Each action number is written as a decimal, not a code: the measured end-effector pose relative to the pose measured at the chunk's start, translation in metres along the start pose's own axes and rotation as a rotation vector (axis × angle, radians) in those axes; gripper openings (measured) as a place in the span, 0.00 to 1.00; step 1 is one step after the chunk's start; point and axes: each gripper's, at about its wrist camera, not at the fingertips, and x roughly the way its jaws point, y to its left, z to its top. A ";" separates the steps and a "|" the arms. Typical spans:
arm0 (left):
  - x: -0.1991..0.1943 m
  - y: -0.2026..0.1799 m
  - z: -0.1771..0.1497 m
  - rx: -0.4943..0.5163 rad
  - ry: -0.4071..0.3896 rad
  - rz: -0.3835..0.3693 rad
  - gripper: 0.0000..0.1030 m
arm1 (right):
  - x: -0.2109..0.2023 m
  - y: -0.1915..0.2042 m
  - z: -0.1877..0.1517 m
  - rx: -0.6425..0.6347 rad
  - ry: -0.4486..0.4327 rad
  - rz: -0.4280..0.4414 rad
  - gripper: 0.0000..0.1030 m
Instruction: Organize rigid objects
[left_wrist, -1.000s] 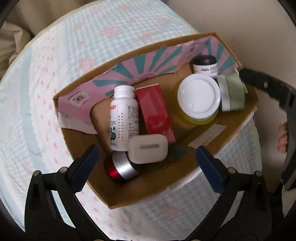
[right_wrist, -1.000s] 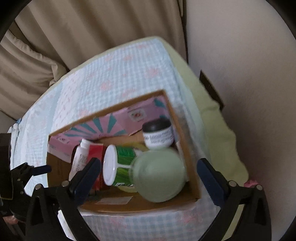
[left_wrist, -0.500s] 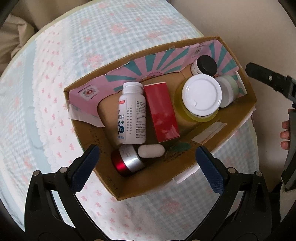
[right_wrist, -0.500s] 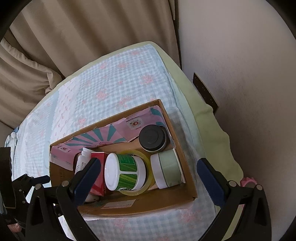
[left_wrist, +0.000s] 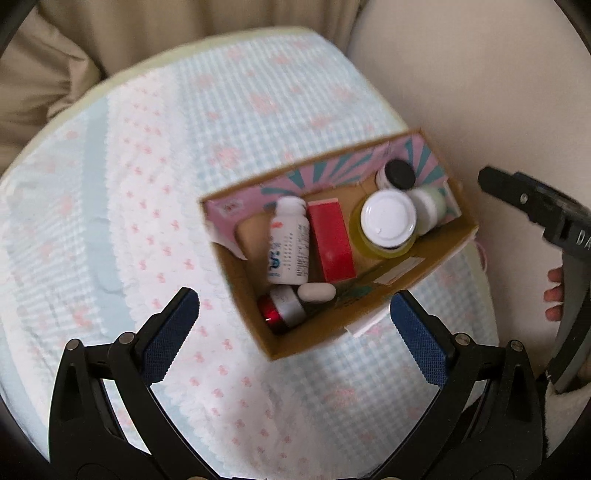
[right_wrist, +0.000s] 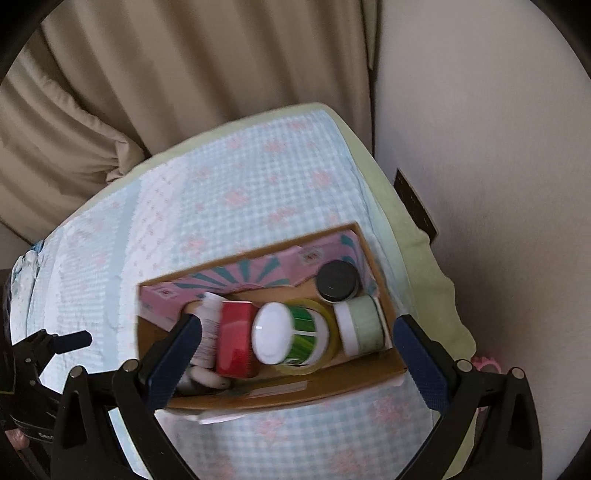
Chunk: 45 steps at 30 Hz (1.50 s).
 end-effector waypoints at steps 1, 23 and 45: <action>-0.017 0.005 -0.001 -0.007 -0.025 0.000 1.00 | -0.009 0.008 0.001 -0.009 -0.010 0.003 1.00; -0.409 0.107 -0.143 -0.207 -0.789 0.288 1.00 | -0.309 0.247 -0.029 -0.289 -0.484 0.079 1.00; -0.449 0.103 -0.179 -0.191 -0.916 0.308 1.00 | -0.360 0.268 -0.059 -0.282 -0.685 0.053 1.00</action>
